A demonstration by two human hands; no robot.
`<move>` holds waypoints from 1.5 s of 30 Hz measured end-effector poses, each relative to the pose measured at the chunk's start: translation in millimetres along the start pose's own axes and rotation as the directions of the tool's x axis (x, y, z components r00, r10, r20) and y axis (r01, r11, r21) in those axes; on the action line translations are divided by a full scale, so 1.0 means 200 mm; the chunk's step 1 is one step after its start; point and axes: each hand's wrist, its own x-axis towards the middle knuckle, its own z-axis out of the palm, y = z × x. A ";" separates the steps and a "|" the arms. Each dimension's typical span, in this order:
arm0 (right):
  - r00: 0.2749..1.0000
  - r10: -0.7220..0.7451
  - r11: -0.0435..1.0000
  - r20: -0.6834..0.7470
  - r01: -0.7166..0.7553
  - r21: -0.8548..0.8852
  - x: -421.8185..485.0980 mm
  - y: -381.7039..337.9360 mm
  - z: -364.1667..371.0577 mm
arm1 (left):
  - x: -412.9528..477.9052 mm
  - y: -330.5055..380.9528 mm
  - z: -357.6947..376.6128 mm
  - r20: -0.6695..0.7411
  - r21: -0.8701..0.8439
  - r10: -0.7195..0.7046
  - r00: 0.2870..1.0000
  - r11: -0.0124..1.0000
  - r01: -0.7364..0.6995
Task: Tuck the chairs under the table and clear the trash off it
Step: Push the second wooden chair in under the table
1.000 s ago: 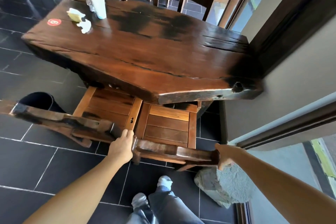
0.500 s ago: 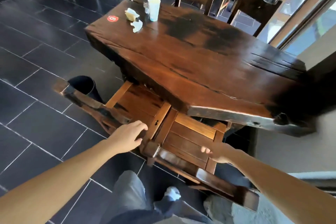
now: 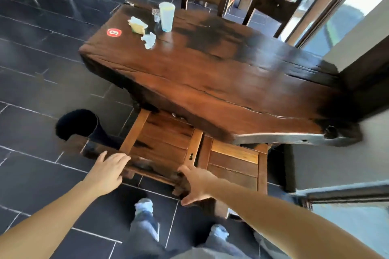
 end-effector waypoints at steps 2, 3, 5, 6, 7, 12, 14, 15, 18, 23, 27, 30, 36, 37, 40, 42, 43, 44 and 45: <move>0.992 0.087 0.995 -0.086 -0.092 -0.047 0.03 -0.04 0.04 | 0.03 -0.07 0.03 -0.027 0.015 0.075 0.997 0.997 -0.075; 0.985 0.131 0.990 -0.114 -0.136 -0.035 0.03 -0.05 0.06 | 0.06 -0.11 0.04 -0.055 0.040 0.104 0.993 0.994 -0.102; 0.966 0.208 0.978 -0.155 -0.209 0.010 0.02 -0.08 0.08 | 0.13 -0.16 0.03 -0.073 0.074 0.127 0.989 0.990 -0.121; 0.953 0.249 0.968 -0.176 -0.248 0.027 0.02 -0.09 0.08 | 0.15 -0.17 0.02 -0.041 0.079 0.123 0.992 0.990 -0.120; 0.939 0.285 0.958 -0.193 -0.282 0.045 0.01 -0.11 0.08 | 0.18 -0.17 0.01 0.014 0.079 0.118 0.993 0.990 -0.118; 0.888 0.377 0.925 -0.264 -0.344 0.162 -0.01 -0.16 0.08 | 0.27 -0.20 0.02 0.038 -0.002 0.049 0.998 0.999 -0.049; 0.882 0.380 0.924 -0.279 -0.346 0.164 -0.02 -0.16 0.08 | 0.27 -0.20 0.04 -0.009 -0.039 0.013 1.000 0.999 -0.013; 0.882 0.377 0.926 -0.282 -0.348 0.148 -0.02 -0.17 0.08 | 0.26 -0.20 0.04 -0.011 -0.040 0.003 1.000 0.999 -0.004; 0.897 0.355 0.935 -0.262 -0.347 0.078 -0.04 -0.18 0.10 | 0.23 -0.18 0.04 0.017 -0.021 -0.018 1.000 1.000 0.018; 0.910 0.350 0.933 -0.224 -0.360 -0.008 -0.08 -0.20 0.16 | 0.14 -0.16 0.07 -0.017 0.010 0.039 0.999 0.999 -0.039; 0.911 0.354 0.926 -0.213 -0.373 -0.056 -0.15 -0.25 0.17 | 0.07 -0.16 0.09 -0.012 0.015 0.032 0.999 0.999 -0.032; 0.902 0.374 0.921 -0.215 -0.389 -0.027 -0.17 -0.28 0.19 | 0.05 -0.15 0.10 -0.015 0.004 0.026 1.000 1.000 -0.026; 0.888 0.417 0.906 -0.193 -0.422 0.016 -0.21 -0.32 0.17 | 0.03 -0.12 0.06 0.051 0.079 0.041 0.998 0.996 -0.045; 0.890 0.417 0.907 -0.183 -0.422 0.017 -0.21 -0.32 0.16 | 0.02 -0.11 0.06 0.047 0.051 0.037 0.998 0.998 -0.040; 0.897 0.412 0.910 -0.159 -0.412 0.036 -0.21 -0.32 0.16 | -0.06 -0.10 0.09 0.008 -0.044 0.002 1.000 0.999 -0.001; 0.900 0.405 0.914 -0.162 -0.399 0.067 -0.21 -0.32 0.17 | -0.13 -0.09 0.12 -0.007 -0.109 -0.022 1.000 0.994 0.021; 0.900 0.402 0.916 -0.167 -0.394 0.081 -0.20 -0.31 0.18 | -0.16 -0.08 0.13 0.008 -0.126 -0.030 1.000 0.992 0.030; 0.900 0.400 0.917 -0.174 -0.390 0.090 -0.19 -0.30 0.19 | -0.19 -0.08 0.14 0.018 -0.138 -0.033 0.999 0.990 0.035; 0.899 0.397 0.918 -0.185 -0.386 0.094 -0.18 -0.29 0.21 | -0.22 -0.08 0.14 0.022 -0.152 -0.038 0.999 0.988 0.041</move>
